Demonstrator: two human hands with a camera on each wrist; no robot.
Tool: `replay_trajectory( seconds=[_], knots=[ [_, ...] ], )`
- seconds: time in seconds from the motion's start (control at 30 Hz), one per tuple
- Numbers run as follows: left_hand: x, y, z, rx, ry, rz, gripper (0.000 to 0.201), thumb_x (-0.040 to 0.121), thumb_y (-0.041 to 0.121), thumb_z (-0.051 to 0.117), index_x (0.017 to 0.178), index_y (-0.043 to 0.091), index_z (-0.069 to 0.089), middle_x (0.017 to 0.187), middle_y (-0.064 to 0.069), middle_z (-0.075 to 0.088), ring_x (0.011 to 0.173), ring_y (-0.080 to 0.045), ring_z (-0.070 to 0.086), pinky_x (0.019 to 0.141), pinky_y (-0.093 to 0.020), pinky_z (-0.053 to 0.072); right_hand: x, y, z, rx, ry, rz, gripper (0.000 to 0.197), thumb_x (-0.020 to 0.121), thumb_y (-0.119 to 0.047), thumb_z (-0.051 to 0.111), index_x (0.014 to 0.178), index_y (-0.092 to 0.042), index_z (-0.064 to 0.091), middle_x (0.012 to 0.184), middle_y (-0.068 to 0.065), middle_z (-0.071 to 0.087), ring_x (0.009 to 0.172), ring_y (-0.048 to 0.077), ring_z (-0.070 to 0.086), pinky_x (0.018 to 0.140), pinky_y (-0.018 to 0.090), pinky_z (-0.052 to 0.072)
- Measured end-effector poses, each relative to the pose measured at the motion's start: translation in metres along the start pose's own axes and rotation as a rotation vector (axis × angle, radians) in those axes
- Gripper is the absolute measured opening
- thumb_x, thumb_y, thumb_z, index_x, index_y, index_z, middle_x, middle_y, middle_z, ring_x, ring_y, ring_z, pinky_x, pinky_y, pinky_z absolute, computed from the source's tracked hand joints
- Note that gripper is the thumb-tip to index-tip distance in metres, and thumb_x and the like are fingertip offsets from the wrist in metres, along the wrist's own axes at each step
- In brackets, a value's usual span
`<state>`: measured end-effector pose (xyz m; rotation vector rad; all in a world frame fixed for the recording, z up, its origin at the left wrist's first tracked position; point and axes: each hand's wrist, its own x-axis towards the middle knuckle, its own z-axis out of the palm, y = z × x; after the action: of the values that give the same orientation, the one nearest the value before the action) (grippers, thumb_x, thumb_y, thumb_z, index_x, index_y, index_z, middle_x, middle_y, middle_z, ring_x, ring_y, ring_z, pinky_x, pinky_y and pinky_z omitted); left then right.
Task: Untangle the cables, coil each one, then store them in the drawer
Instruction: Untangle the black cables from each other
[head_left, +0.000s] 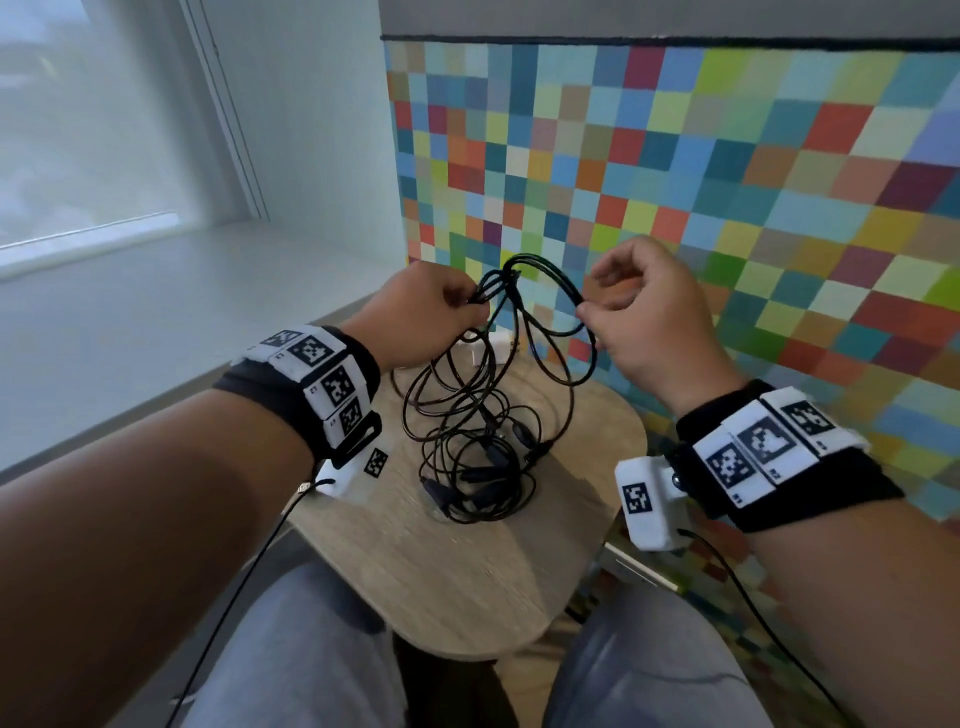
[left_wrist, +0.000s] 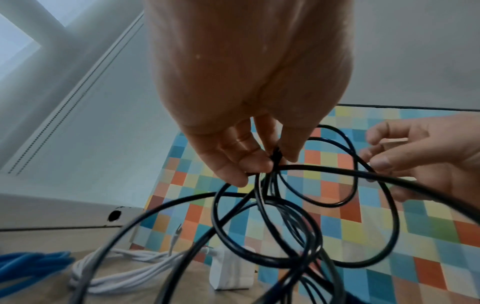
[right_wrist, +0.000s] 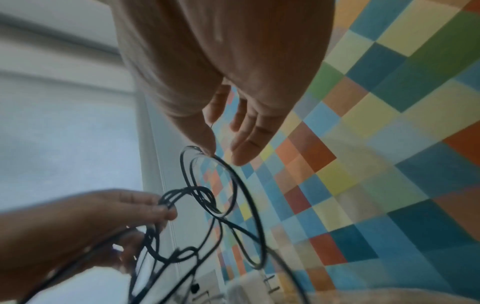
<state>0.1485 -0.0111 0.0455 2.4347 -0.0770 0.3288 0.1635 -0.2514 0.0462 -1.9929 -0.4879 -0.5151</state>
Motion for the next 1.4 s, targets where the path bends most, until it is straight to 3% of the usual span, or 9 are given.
replay_trajectory(
  seconds=[0.1, 0.23, 0.3, 0.43, 0.73, 0.93, 1.03, 1.2, 1.4],
  knots=[
    [-0.003, -0.006, -0.001, -0.031, 0.025, -0.028, 0.030, 0.093, 0.037, 0.070, 0.085, 0.008, 0.069, 0.087, -0.017, 0.067, 0.066, -0.021, 0.053, 0.066, -0.033, 0.046, -0.014, 0.001, 0.007, -0.134, 0.002, -0.146, 0.028, 0.083, -0.005, 0.077, 0.089, -0.017, 0.052, 0.087, 0.002, 0.053, 0.072, 0.024, 0.056, 0.068, 0.034, 0.051],
    [-0.008, -0.016, -0.004, -0.049, 0.042, -0.060, 0.030, 0.092, 0.035, 0.071, 0.066, 0.025, 0.062, 0.070, -0.003, 0.055, 0.060, -0.018, 0.049, 0.063, -0.032, 0.043, -0.033, -0.008, 0.020, -0.313, -0.600, -0.088, 0.026, 0.085, -0.002, 0.066, 0.095, -0.026, 0.068, 0.089, -0.001, 0.063, 0.083, 0.023, 0.061, 0.073, 0.045, 0.056],
    [-0.008, -0.019, -0.005, -0.009, 0.034, -0.053, 0.028, 0.092, 0.037, 0.071, 0.067, 0.030, 0.063, 0.070, -0.001, 0.058, 0.061, -0.018, 0.050, 0.063, -0.032, 0.044, -0.043, -0.010, 0.025, -0.484, -0.921, -0.053, 0.046, 0.086, -0.001, 0.064, 0.115, -0.036, 0.071, 0.101, -0.013, 0.055, 0.097, 0.016, 0.057, 0.080, 0.035, 0.054],
    [-0.009, -0.020, -0.004, 0.028, 0.029, -0.050, 0.019, 0.092, 0.041, 0.072, 0.077, 0.030, 0.070, 0.075, -0.002, 0.064, 0.065, -0.017, 0.053, 0.062, -0.030, 0.044, -0.060, -0.006, 0.040, -0.601, -1.084, -0.069, 0.055, 0.087, -0.019, 0.074, 0.134, -0.046, 0.062, 0.122, -0.009, 0.041, 0.110, 0.015, 0.052, 0.098, 0.032, 0.052],
    [-0.017, -0.025, 0.002, 0.109, -0.053, -0.091, 0.015, 0.092, 0.042, 0.073, 0.093, 0.027, 0.077, 0.078, 0.005, 0.070, 0.070, -0.014, 0.065, 0.063, -0.029, 0.052, -0.048, -0.014, 0.023, -0.299, -0.909, -0.007, 0.011, 0.102, -0.032, 0.063, 0.108, -0.038, 0.070, 0.101, -0.020, 0.067, 0.089, -0.004, 0.061, 0.081, 0.026, 0.050],
    [-0.026, -0.026, 0.014, 0.234, -0.191, -0.095, 0.026, 0.094, 0.028, 0.072, 0.072, 0.035, 0.062, 0.074, 0.007, 0.066, 0.072, -0.016, 0.064, 0.064, -0.026, 0.052, -0.030, -0.036, -0.004, 0.004, -0.585, 0.053, 0.018, 0.106, -0.022, 0.057, 0.109, -0.016, 0.074, 0.080, -0.003, 0.070, 0.058, -0.002, 0.055, 0.053, 0.011, 0.042],
    [-0.028, -0.030, 0.016, 0.120, -0.186, -0.117, 0.004, 0.090, 0.027, 0.077, 0.089, 0.025, 0.073, 0.092, 0.003, 0.074, 0.084, -0.017, 0.069, 0.080, -0.032, 0.059, -0.025, -0.042, -0.012, 0.071, -0.436, 0.017, 0.019, 0.106, -0.020, 0.058, 0.104, -0.011, 0.074, 0.072, -0.005, 0.066, 0.054, -0.002, 0.053, 0.051, 0.011, 0.042],
    [-0.036, -0.029, 0.011, -0.062, -0.132, -0.151, 0.010, 0.099, 0.022, 0.065, 0.099, 0.027, 0.073, 0.095, 0.009, 0.070, 0.078, -0.001, 0.064, 0.066, -0.013, 0.044, -0.021, -0.043, -0.018, 0.142, -0.231, -0.011, 0.022, 0.107, -0.020, 0.056, 0.093, -0.024, 0.073, 0.070, -0.008, 0.066, 0.054, 0.002, 0.056, 0.053, 0.019, 0.046],
    [-0.065, -0.002, -0.001, -0.556, -0.122, -0.100, 0.040, 0.102, 0.047, 0.042, 0.115, 0.028, 0.074, 0.112, -0.002, 0.074, 0.107, -0.024, 0.070, 0.094, -0.042, 0.054, -0.018, -0.047, -0.021, 0.267, 0.018, 0.031, 0.021, 0.108, -0.017, 0.054, 0.106, -0.013, 0.074, 0.082, 0.012, 0.070, 0.051, 0.012, 0.054, 0.046, 0.028, 0.047]
  ],
)
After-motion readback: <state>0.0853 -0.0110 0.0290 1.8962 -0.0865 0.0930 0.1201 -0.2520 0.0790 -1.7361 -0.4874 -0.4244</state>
